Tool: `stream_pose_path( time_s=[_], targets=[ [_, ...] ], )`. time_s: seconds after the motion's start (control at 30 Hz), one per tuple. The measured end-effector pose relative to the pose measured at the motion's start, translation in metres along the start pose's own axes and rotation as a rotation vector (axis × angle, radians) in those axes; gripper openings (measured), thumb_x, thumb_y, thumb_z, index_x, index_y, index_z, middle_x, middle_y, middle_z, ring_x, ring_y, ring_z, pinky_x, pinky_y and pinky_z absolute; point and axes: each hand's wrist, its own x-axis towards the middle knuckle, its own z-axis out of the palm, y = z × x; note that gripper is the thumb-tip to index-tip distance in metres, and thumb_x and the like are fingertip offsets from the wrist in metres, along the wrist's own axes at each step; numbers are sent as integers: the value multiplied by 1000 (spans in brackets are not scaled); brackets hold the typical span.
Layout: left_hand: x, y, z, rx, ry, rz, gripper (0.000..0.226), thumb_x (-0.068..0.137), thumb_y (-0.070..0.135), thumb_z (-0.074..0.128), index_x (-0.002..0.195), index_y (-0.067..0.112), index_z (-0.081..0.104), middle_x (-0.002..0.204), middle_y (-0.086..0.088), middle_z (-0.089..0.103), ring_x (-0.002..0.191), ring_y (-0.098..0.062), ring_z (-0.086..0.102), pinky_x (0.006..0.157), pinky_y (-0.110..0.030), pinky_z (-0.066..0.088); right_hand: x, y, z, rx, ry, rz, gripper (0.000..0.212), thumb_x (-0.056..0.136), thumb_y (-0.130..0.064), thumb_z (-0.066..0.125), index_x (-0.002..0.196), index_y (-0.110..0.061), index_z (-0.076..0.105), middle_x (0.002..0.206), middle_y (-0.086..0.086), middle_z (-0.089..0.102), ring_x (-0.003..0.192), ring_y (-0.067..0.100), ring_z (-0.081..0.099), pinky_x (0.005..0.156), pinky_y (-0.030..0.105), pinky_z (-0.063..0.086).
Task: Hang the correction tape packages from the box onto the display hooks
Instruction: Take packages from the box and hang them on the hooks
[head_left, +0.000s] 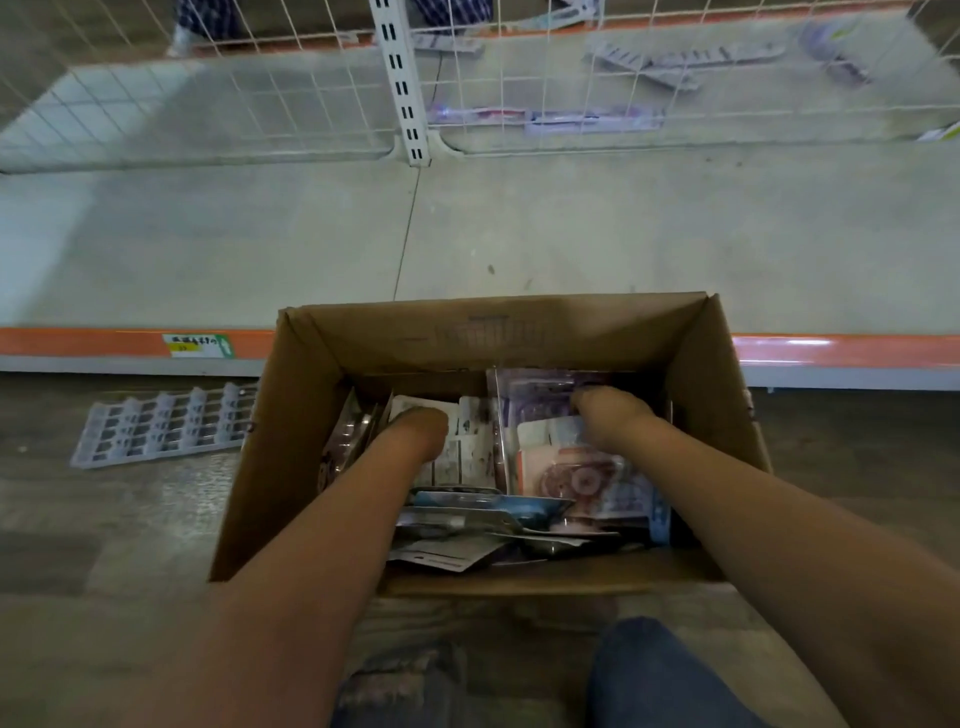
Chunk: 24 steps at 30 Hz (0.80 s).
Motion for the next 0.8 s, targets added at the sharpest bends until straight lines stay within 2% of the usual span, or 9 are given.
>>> stream_pose_path(
  time_s=[0.1, 0.23, 0.37, 0.5, 0.57, 0.63, 0.7, 0.73, 0.8],
  targets=[
    [3, 0, 2, 0, -16, -4, 43, 98, 6, 41, 141, 9, 41, 144, -11, 44, 128, -25, 46, 105, -33, 40, 0, 3, 2, -11, 20, -5, 31, 94, -10, 47, 125, -14, 54, 127, 10, 55, 115, 30, 54, 95, 41, 47],
    [-1, -2, 3, 25, -17, 7, 37, 97, 9, 45, 133, 13, 48, 135, -7, 52, 119, -23, 51, 101, -35, 44, 0, 5, -1, -80, 22, -25, 31, 95, -10, 45, 124, -15, 57, 125, 9, 57, 113, 29, 54, 96, 40, 43],
    [-4, -7, 6, 79, -42, 1, 32, 96, 17, 47, 127, 13, 54, 130, -8, 56, 114, -23, 53, 101, -38, 45, -4, 5, -11, -80, -65, -43, 31, 98, -28, 48, 123, -12, 56, 125, 11, 57, 112, 28, 54, 94, 38, 45],
    [-10, -11, 3, 168, -68, 98, 42, 101, 20, 37, 143, 12, 36, 143, -11, 42, 125, -26, 44, 104, -36, 38, -13, 3, -17, -55, -195, -71, 42, 96, -38, 50, 130, -14, 50, 132, 9, 53, 116, 27, 53, 93, 34, 43],
    [-15, -13, -2, 194, -76, 161, 48, 102, 33, 32, 145, 12, 31, 145, -14, 39, 123, -29, 42, 97, -37, 37, -18, 0, -21, -83, -238, -90, 42, 96, -34, 51, 133, -15, 47, 135, 8, 51, 117, 26, 52, 87, 30, 43],
    [-20, -11, -4, 98, -48, 102, 59, 99, 46, 30, 148, 12, 28, 146, -18, 37, 124, -33, 41, 93, -40, 37, -23, -3, -27, -143, -282, -104, 44, 96, -29, 54, 136, -14, 46, 135, 8, 50, 118, 25, 53, 79, 28, 44],
    [-25, -12, -4, 34, -68, 4, 54, 102, 38, 31, 148, 11, 28, 148, -18, 35, 129, -33, 39, 102, -41, 36, -23, -5, -28, -231, -303, -138, 42, 95, -25, 55, 135, -13, 48, 133, 8, 53, 115, 25, 54, 85, 29, 45],
    [-28, -16, 0, 7, -79, -42, 47, 102, 29, 33, 146, 10, 33, 147, -16, 38, 129, -30, 41, 104, -39, 36, -24, -6, -27, -282, -301, -158, 41, 95, -24, 54, 135, -13, 50, 132, 8, 55, 115, 25, 55, 90, 31, 45],
    [-34, -21, 1, 37, -93, -19, 37, 99, 20, 42, 133, 10, 49, 138, -11, 51, 118, -24, 52, 99, -34, 43, -26, -10, -26, -356, -277, -191, 41, 97, -22, 50, 137, -14, 47, 132, 7, 54, 115, 25, 54, 96, 33, 45]
  ],
)
